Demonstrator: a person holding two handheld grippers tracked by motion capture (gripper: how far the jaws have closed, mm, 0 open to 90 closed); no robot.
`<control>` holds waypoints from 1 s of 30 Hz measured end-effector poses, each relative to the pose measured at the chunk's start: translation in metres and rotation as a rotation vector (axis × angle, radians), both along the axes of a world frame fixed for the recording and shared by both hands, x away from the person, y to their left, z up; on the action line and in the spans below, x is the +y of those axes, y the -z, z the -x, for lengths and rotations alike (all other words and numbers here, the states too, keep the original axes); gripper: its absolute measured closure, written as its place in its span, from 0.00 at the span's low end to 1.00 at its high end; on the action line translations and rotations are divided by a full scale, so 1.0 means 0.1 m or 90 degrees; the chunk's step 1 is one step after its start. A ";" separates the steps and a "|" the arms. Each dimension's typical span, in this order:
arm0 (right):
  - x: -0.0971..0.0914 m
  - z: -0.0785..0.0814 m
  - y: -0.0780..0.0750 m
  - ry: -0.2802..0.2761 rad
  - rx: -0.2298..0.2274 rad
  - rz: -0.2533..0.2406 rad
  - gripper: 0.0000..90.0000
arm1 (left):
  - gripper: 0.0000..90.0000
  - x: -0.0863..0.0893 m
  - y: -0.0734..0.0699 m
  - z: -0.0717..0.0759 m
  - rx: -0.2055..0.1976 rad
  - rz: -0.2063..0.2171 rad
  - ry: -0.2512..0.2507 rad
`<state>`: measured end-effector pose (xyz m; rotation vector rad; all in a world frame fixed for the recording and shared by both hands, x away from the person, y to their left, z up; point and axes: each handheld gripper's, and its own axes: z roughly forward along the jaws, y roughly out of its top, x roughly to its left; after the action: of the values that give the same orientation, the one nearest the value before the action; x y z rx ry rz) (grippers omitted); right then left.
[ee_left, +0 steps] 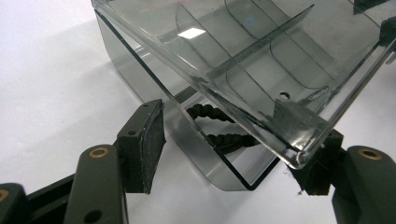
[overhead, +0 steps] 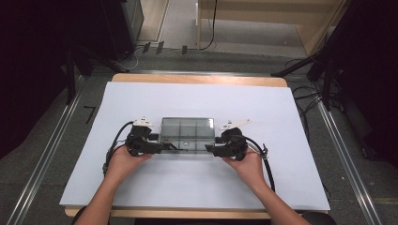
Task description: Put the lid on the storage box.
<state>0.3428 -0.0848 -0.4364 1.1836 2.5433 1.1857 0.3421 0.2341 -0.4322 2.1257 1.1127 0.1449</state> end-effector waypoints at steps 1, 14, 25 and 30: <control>0.00 0.00 0.00 0.001 0.001 -0.001 0.55 | 0.40 0.01 0.00 0.01 0.000 0.005 -0.001; -0.01 0.01 0.00 -0.004 0.000 0.003 0.55 | 0.38 -0.01 0.00 0.06 0.004 0.002 0.022; -0.01 0.03 0.02 -0.003 0.001 0.006 0.55 | 0.37 -0.01 0.01 0.06 0.005 0.005 0.024; -0.01 0.05 0.03 -0.003 -0.001 0.009 0.56 | 0.36 -0.01 0.02 0.07 0.005 -0.005 0.030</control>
<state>0.3379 -0.0862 -0.4397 1.1734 2.5510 1.1667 0.3354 0.2329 -0.4341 2.1599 1.0674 0.1194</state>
